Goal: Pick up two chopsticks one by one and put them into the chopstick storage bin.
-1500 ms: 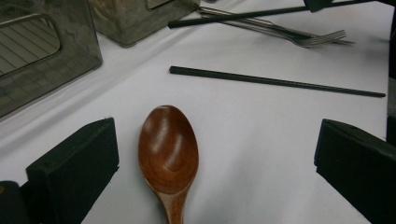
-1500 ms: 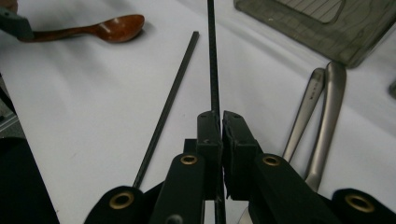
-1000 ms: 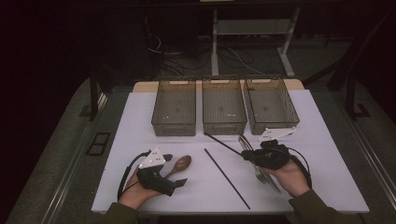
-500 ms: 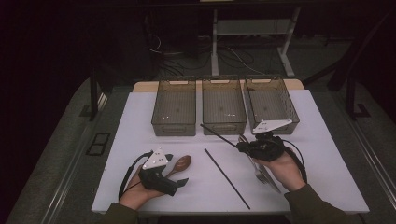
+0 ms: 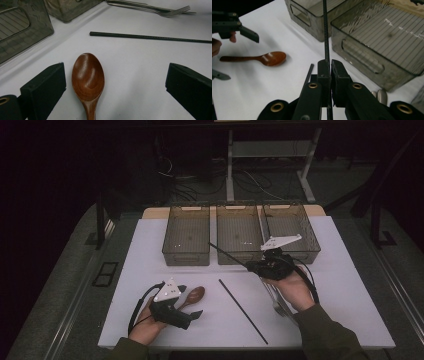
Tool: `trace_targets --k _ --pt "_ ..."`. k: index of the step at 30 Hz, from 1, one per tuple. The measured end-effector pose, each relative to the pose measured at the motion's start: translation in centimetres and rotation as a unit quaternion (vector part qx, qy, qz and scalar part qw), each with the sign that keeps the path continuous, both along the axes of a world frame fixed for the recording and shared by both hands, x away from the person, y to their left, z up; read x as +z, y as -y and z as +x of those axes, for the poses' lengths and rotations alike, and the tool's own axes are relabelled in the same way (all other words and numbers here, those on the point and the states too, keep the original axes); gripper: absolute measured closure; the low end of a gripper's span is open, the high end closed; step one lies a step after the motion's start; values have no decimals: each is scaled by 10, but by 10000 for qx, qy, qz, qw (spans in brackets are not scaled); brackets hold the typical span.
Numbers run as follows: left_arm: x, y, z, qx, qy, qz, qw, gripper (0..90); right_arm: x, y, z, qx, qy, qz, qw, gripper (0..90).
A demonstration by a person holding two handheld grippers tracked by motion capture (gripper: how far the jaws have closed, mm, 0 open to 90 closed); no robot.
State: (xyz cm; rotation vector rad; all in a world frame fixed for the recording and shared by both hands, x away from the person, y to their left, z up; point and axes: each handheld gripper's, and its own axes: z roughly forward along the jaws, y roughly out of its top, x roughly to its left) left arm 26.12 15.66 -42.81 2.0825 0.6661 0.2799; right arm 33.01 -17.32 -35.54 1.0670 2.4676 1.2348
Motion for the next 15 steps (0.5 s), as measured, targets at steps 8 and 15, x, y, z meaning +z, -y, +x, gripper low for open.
trace_targets --k 8,15 --pt "0 1 0 1 -37 -12 10000 25 8 -11 17 -82 -10 -12 10000 863" --pt "0 3 -1 -50 -8 33 10000 25 16 -24 30 -126 20 -73 9999 863"
